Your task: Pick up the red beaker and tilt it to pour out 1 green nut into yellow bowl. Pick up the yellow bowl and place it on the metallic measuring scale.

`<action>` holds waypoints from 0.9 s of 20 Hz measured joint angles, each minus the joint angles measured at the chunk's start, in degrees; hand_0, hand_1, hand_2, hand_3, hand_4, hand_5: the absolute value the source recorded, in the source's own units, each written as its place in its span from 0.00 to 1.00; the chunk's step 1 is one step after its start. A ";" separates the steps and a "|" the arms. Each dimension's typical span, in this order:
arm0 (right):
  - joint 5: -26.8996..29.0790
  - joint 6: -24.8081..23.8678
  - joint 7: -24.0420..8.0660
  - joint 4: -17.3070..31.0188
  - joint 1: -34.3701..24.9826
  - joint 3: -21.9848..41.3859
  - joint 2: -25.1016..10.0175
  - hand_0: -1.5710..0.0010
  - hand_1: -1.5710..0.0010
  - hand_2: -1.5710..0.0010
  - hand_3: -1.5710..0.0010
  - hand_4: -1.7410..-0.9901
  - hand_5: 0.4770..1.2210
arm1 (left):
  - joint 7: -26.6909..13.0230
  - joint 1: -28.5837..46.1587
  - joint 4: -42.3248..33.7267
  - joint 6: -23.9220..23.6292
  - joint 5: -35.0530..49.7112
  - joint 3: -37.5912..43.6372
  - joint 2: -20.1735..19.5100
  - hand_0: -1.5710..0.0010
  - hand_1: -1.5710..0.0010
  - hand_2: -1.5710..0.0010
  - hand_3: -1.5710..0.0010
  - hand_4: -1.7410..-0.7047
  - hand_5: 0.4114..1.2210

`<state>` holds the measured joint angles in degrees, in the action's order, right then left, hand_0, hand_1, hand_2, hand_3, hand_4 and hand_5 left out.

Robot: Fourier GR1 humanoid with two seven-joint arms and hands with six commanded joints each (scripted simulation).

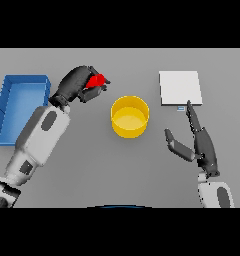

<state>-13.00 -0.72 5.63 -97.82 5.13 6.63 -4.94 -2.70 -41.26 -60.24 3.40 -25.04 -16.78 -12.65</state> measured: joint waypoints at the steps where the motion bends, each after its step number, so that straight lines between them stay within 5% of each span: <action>1: 0.12 0.03 -0.27 0.05 -0.47 -0.12 -0.06 1.00 1.00 1.00 1.00 0.74 0.26 | -0.56 -1.18 0.64 0.48 -1.51 -1.51 -0.40 0.00 0.00 0.00 0.00 0.00 0.91; 7: 1.37 0.59 0.38 -0.76 0.75 -0.22 0.43 1.00 1.00 1.00 1.00 0.73 0.27 | -4.85 -7.80 3.37 5.10 -13.72 -13.34 -2.64 0.00 0.00 0.00 0.00 0.05 0.98; 9: 1.48 0.20 -1.51 -0.77 -0.19 -0.29 0.95 1.00 1.00 1.00 1.00 0.73 0.27 | -4.86 -10.56 5.33 7.64 -17.07 -16.94 -2.80 0.00 0.00 0.00 0.09 0.04 0.98; 14: 4.11 1.26 -1.75 -0.11 0.95 -1.39 1.13 1.00 1.00 1.00 1.00 0.71 0.22 | -1.70 -17.16 9.00 13.29 -23.23 -24.52 -3.50 0.00 0.00 0.00 0.18 0.02 0.99; 18: 2.76 0.44 -1.56 -0.46 0.40 -0.72 1.56 1.00 1.00 1.00 1.00 0.69 0.18 | 3.03 -21.07 12.48 14.37 -26.65 -29.78 -2.34 0.00 0.00 0.00 0.07 0.01 1.00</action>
<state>-10.24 -0.27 4.07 -98.28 5.53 5.91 -3.39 0.33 -62.33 -47.77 17.77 -51.69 -46.56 -14.99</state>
